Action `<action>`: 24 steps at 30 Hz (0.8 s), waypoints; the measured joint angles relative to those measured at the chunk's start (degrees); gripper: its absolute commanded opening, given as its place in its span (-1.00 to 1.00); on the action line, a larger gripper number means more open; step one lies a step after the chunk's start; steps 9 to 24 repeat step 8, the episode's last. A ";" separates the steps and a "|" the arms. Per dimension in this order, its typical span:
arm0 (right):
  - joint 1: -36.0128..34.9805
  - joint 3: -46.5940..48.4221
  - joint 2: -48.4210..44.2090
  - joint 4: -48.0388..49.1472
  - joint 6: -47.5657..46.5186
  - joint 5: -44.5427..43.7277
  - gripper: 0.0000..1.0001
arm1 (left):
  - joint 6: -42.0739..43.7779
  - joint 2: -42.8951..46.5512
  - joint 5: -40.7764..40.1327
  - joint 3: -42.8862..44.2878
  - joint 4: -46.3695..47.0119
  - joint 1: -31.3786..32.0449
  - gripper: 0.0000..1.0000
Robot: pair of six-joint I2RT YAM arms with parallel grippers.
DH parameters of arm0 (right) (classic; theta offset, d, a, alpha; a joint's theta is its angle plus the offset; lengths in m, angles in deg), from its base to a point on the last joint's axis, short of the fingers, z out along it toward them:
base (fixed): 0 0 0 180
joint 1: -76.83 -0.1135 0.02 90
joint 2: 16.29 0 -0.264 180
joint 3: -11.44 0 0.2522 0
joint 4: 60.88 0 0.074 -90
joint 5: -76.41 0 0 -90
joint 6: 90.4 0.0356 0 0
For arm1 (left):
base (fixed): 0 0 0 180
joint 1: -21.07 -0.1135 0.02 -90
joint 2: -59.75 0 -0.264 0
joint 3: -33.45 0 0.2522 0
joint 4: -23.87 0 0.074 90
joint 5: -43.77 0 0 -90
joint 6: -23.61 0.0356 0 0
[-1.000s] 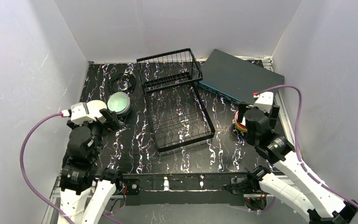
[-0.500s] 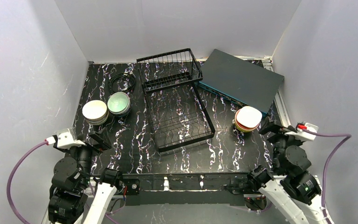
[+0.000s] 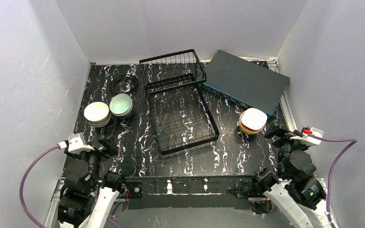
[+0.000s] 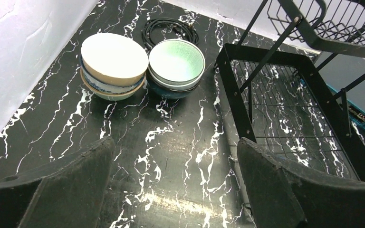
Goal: Unload the bowls from the dish rack
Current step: Reset both arms
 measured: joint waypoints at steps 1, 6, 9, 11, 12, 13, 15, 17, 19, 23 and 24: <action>0.00 -0.02 0.00 -0.04 0.00 -0.04 0.97 | -0.04 0.02 0.02 -0.07 0.17 0.11 0.96; 0.00 -0.04 0.00 -0.04 -0.20 -0.35 0.97 | -0.31 0.04 -0.07 -0.24 1.36 0.42 0.96; 0.00 -0.04 0.00 -0.04 -0.31 -0.44 0.97 | -0.42 0.02 -0.20 -0.70 1.77 0.61 0.96; 0.00 -0.04 0.00 -0.04 -0.31 -0.44 0.97 | -0.42 0.02 -0.20 -0.70 1.77 0.61 0.96; 0.00 -0.04 0.00 -0.04 -0.31 -0.44 0.97 | -0.42 0.02 -0.20 -0.70 1.77 0.61 0.96; 0.00 -0.04 0.00 -0.04 -0.31 -0.44 0.97 | -0.42 0.02 -0.20 -0.70 1.77 0.61 0.96; 0.00 -0.04 0.00 -0.04 -0.31 -0.44 0.97 | -0.42 0.02 -0.20 -0.70 1.77 0.61 0.96; 0.00 -0.04 0.00 -0.04 -0.31 -0.44 0.97 | -0.42 0.02 -0.20 -0.70 1.77 0.61 0.96; 0.00 -0.04 0.00 -0.04 -0.31 -0.44 0.97 | -0.42 0.02 -0.20 -0.70 1.77 0.61 0.96; 0.00 -0.04 0.00 -0.04 -0.31 -0.44 0.97 | -0.42 0.02 -0.20 -0.70 1.77 0.61 0.96; 0.00 -0.04 0.00 -0.04 -0.31 -0.44 0.97 | -0.42 0.02 -0.20 -0.70 1.77 0.61 0.96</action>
